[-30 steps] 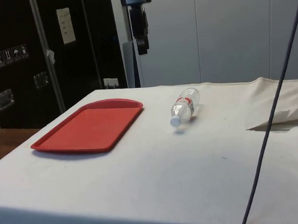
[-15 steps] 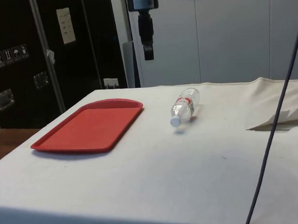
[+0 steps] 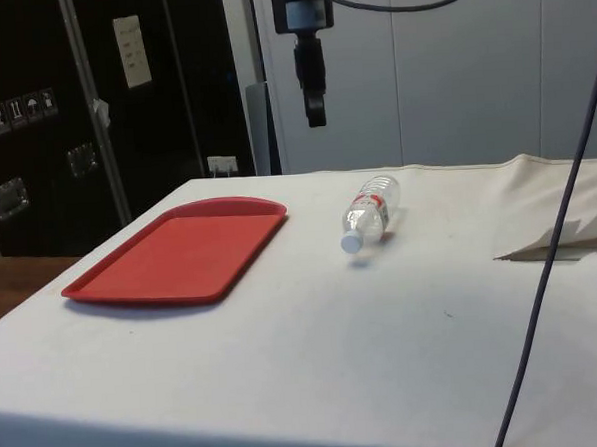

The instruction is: Place the bottle upright on the tray.

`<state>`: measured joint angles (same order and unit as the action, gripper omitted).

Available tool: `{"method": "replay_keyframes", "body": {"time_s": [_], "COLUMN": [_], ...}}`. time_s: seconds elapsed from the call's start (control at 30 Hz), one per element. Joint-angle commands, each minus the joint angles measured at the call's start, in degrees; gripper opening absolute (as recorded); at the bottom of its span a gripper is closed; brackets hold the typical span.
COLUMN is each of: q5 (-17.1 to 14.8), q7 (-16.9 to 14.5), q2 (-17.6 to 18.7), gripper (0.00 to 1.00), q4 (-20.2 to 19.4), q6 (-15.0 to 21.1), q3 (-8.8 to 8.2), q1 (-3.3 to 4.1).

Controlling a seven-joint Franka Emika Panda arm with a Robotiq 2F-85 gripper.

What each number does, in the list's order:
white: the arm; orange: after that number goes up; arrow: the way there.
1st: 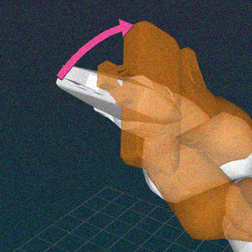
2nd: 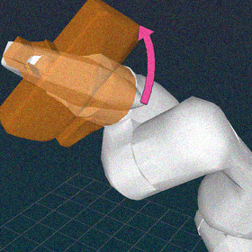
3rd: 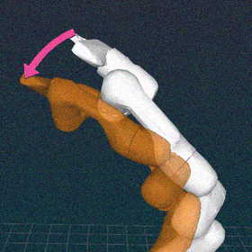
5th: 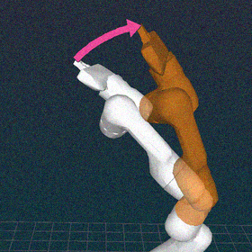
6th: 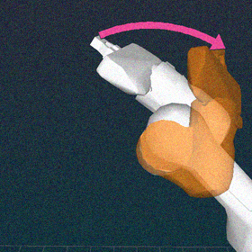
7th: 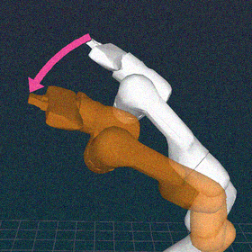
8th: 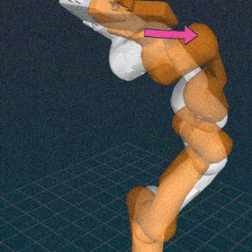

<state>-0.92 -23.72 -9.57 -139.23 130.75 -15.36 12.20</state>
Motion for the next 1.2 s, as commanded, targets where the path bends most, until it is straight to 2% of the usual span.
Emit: {"method": "replay_keyframes", "body": {"time_s": [0.0, 0.1, 0.17, 0.4, 0.43, 0.7, 0.73, 0.8, 0.97, 1.0, 1.17], "q5": [0.23, 0.00, 0.17, 0.00, 0.00, -0.23, 0.00, -0.23, -0.29, 0.00, -0.29], "q7": [-0.40, -1.09, -2.23, -4.47, -4.13, -7.16, -6.59, -7.73, -9.40, -9.05, -10.94], "q2": [-0.34, 0.00, -0.17, 0.17, 0.06, 1.32, 1.15, 1.60, 2.35, 2.41, 2.92], "gripper": [1.00, 1.00, 1.00, 1.00, 1.00, 1.00, 1.00, 1.00, 1.00, 1.00, 1.00], "q4": [-0.63, -0.52, -1.43, -2.29, -2.06, -2.81, -2.46, -2.92, -3.21, -2.86, -3.72], "q6": [0.92, 0.40, 1.78, 2.92, 2.12, 4.30, 3.32, 4.64, 5.56, 4.76, 6.65], "q3": [-0.11, -0.46, -0.97, -2.01, -1.89, -2.86, -2.75, -3.04, -3.55, -3.50, -4.01], "q1": [-0.17, -0.17, -0.34, -0.40, -0.34, -0.52, -0.52, -0.57, -0.69, -0.69, -0.69]}}
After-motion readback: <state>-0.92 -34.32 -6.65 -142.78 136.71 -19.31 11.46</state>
